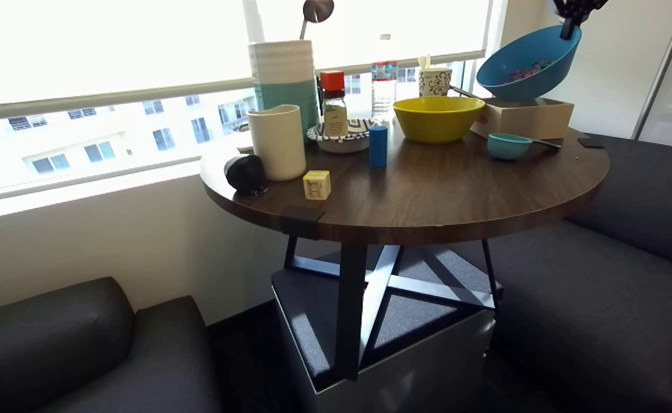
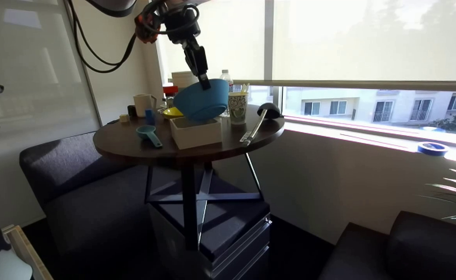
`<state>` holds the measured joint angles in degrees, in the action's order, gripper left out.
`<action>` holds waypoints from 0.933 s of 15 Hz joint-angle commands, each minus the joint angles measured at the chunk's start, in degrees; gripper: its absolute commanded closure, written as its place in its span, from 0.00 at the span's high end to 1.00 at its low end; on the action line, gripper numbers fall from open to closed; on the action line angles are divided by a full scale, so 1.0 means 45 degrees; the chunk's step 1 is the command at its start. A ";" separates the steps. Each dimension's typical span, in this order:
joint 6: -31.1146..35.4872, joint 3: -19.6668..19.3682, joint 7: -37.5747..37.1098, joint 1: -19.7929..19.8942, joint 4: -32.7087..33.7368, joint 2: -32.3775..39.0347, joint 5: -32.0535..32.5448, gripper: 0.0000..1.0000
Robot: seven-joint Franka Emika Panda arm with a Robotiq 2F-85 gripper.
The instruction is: Pour the cereal out of the blue bowl and into the wooden box
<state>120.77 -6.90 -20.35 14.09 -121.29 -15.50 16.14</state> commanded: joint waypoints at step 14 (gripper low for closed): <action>-0.0059 0.0918 -0.1584 0.0061 -0.0026 -0.0538 0.3293 0.01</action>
<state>120.79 -4.32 -24.91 14.09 -121.29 -16.45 26.77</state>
